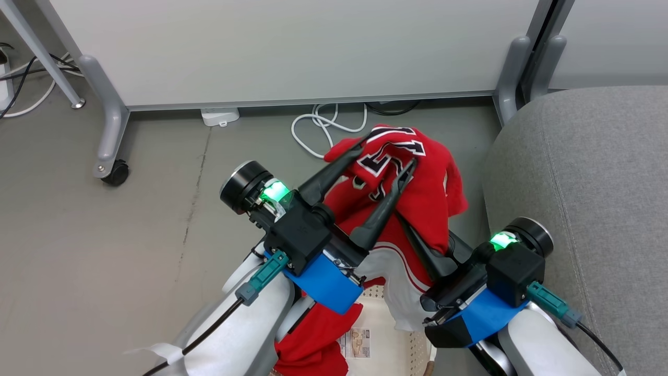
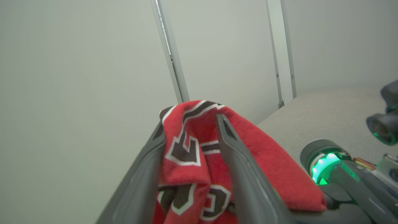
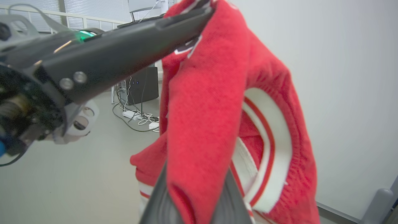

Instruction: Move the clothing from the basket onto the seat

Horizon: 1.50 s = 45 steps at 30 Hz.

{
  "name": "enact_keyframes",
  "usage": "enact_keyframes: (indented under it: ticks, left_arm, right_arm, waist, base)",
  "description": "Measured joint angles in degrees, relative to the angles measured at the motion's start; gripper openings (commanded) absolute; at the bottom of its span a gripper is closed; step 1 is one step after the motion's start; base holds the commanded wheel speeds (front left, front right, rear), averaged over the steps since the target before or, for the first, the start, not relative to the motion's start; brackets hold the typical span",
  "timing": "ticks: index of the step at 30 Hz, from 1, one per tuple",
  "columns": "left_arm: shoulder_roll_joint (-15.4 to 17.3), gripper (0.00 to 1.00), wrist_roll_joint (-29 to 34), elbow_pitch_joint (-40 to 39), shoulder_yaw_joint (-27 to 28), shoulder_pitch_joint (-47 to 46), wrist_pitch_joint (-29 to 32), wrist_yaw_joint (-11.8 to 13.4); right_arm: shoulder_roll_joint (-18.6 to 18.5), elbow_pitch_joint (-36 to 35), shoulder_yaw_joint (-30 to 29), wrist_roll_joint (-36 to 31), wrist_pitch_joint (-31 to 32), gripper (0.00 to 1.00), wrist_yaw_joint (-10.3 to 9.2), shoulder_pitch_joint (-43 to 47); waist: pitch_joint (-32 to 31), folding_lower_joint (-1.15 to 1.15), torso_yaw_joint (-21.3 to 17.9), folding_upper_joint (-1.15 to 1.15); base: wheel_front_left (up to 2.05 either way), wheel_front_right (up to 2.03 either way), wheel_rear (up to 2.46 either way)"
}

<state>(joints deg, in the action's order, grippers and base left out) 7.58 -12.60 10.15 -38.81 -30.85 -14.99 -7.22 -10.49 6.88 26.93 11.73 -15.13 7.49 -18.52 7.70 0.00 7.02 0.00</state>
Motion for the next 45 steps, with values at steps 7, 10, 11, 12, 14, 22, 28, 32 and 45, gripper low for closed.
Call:
enact_keyframes:
  ticks: [7, 10, 11, 12, 14, 22, 28, 32, 45]
  left_arm:
    - [0.0, 1.00, 0.0, 0.1, 0.2, 0.0, 0.0, -0.2]
    - [0.1, 1.00, 0.1, 0.1, 0.2, 0.0, 0.0, -0.2]
    - [0.1, 1.00, 0.1, 0.1, 0.2, 0.0, 0.0, -0.2]
    - [0.1, 1.00, 0.1, 0.1, 0.2, 0.0, 0.0, -0.2]
    - [0.2, 1.00, 0.1, 0.2, 0.2, 0.0, 0.0, -0.2]
    - [0.8, 1.00, 0.5, 0.5, -0.6, -0.1, 0.0, -0.2]
    - [1.2, 1.00, 0.5, 1.1, -1.3, -0.8, -0.1, -0.2]
    - [1.9, 1.00, 0.5, 1.8, -2.1, -0.8, -0.1, -0.2]
    - [3.0, 1.00, 0.5, 3.8, -5.1, -1.6, -0.1, -0.2]
  right_arm:
    - [0.1, -0.1, -0.5, -0.1, 0.0, 0.00, 0.00, 0.0]
    - [0.2, -0.2, -1.0, -0.1, 0.0, 0.00, 0.00, 0.2]
    - [0.3, -0.2, -1.2, -0.2, 0.0, 0.00, 0.00, 0.3]
    - [0.3, -0.3, -1.5, -0.3, 0.0, 0.00, 0.00, 0.3]
    - [0.4, -0.5, -1.9, -0.3, 0.0, 0.00, 0.00, 0.3]
    - [1.4, -1.3, -4.6, -1.1, 0.0, 0.00, 0.00, 1.0]
    - [2.5, -2.2, -8.9, -1.8, 0.0, 0.00, 0.00, 2.9]
    - [3.0, -2.8, -11.6, -2.2, 0.0, 0.00, -0.01, 4.3]
    - [5.0, -5.0, -18.5, -3.1, 0.0, 0.00, 0.00, 6.3]
  waist:
    - [0.2, 0.00, -0.2, 0.00]
    - [0.3, 0.00, -0.4, 0.00]
    - [0.4, 0.00, -0.5, 0.00]
    - [0.5, 0.00, -0.6, 0.00]
    - [0.8, 0.00, -1.0, 0.00]
    - [2.8, 0.00, -4.5, 0.00]
    - [4.7, 0.00, -8.2, 0.00]
    - [5.9, 0.00, -10.9, 0.00]
    - [8.4, 0.00, -19.6, 0.00]
  base:
    - [0.00, 0.00, 0.00]
    - [0.00, 0.00, 0.00]
    - [0.00, 0.00, 0.00]
    - [0.00, 0.00, 0.00]
    - [0.00, 0.00, 0.00]
    - [0.00, 0.00, 0.00]
    - [0.00, 0.00, 0.00]
    - [0.00, 0.00, 0.00]
    - [0.00, 0.00, 0.00]
